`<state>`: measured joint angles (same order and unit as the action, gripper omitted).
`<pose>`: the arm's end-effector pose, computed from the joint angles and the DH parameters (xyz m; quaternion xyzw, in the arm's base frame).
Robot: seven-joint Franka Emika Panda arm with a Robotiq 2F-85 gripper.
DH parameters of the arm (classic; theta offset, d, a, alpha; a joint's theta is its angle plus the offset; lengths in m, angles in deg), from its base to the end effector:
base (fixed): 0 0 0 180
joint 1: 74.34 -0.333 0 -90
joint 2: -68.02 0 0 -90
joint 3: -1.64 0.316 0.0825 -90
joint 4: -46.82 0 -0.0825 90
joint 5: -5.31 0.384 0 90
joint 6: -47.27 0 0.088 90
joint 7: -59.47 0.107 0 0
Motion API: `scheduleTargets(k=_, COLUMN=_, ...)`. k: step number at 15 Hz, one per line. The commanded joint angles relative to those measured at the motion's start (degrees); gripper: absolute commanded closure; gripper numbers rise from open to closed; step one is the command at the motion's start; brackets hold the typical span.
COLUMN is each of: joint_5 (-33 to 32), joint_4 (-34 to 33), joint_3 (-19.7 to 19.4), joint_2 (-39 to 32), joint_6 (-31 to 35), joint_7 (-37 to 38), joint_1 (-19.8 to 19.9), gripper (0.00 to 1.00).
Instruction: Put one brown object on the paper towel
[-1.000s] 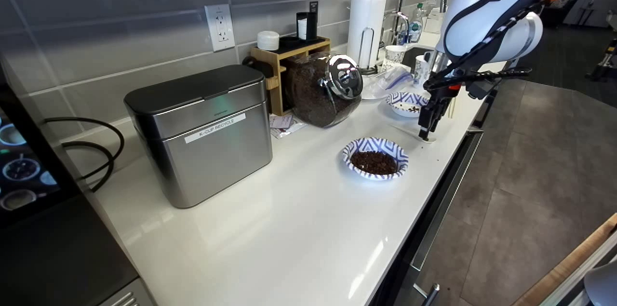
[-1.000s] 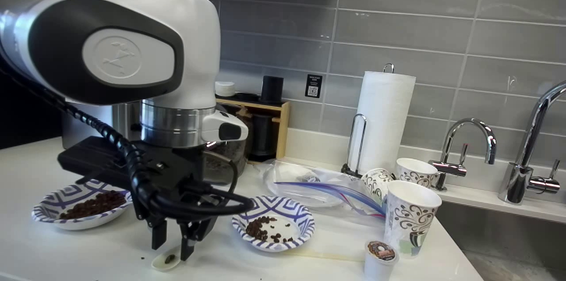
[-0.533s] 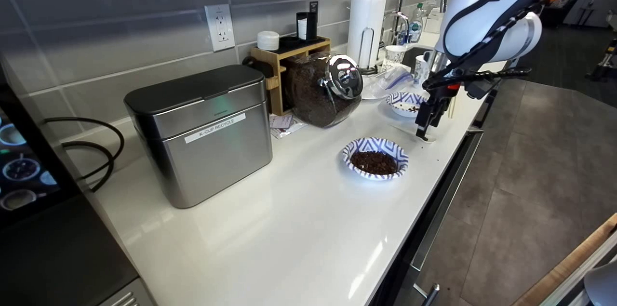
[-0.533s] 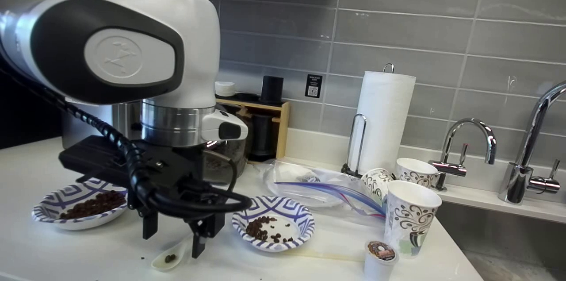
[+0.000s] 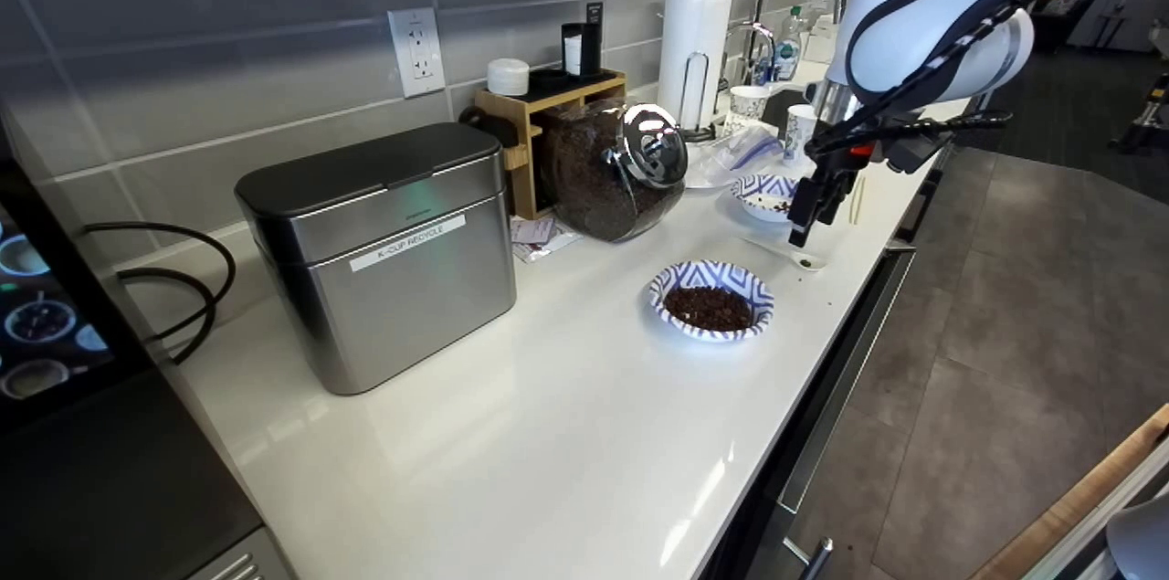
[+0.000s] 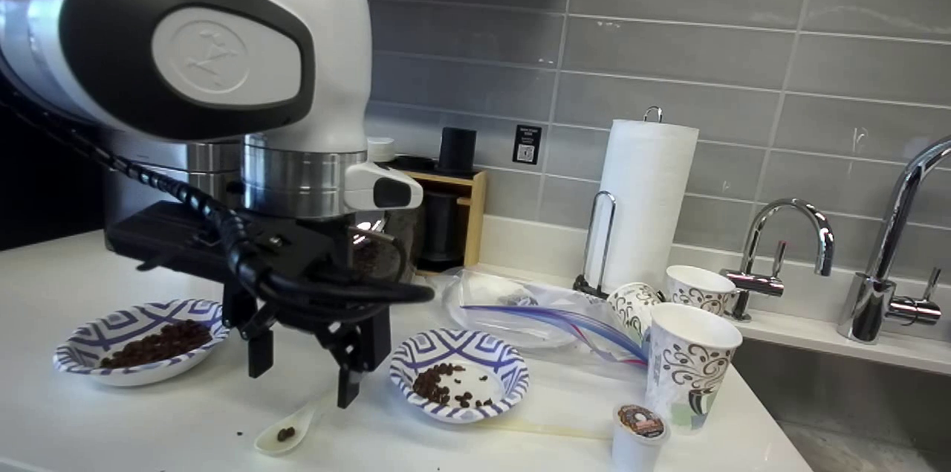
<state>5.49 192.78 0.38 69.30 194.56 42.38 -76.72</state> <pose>0.4574 0.0089 0.2823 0.9873 0.1569 0.0227 0.0020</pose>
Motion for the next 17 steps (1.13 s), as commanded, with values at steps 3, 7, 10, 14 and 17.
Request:
scheduleTargets(k=3, joint_5=-0.1, joint_4=-0.88, joint_3=0.09, joint_2=9.9, joint_6=-13.66, joint_7=0.66, joint_1=0.85, gripper=0.0)
scheduleTargets(k=7, joint_5=-1.24, joint_4=-2.83, joint_3=0.08, joint_2=14.12, joint_6=-20.03, joint_7=2.59, joint_1=1.18, gripper=0.0)
scheduleTargets(k=10, joint_5=-2.7, joint_4=-3.89, joint_3=0.68, joint_2=15.65, joint_6=-22.11, joint_7=4.54, joint_1=1.23, gripper=0.0)
scheduleTargets(k=14, joint_5=-2.99, joint_4=-3.98, joint_3=0.43, joint_2=15.48, joint_6=-20.49, joint_7=4.84, joint_1=0.78, gripper=0.0)
scheduleTargets(k=17, joint_5=-3.69, joint_4=-3.98, joint_3=0.79, joint_2=15.57, joint_6=-20.49, joint_7=5.78, joint_1=0.78, gripper=0.0)
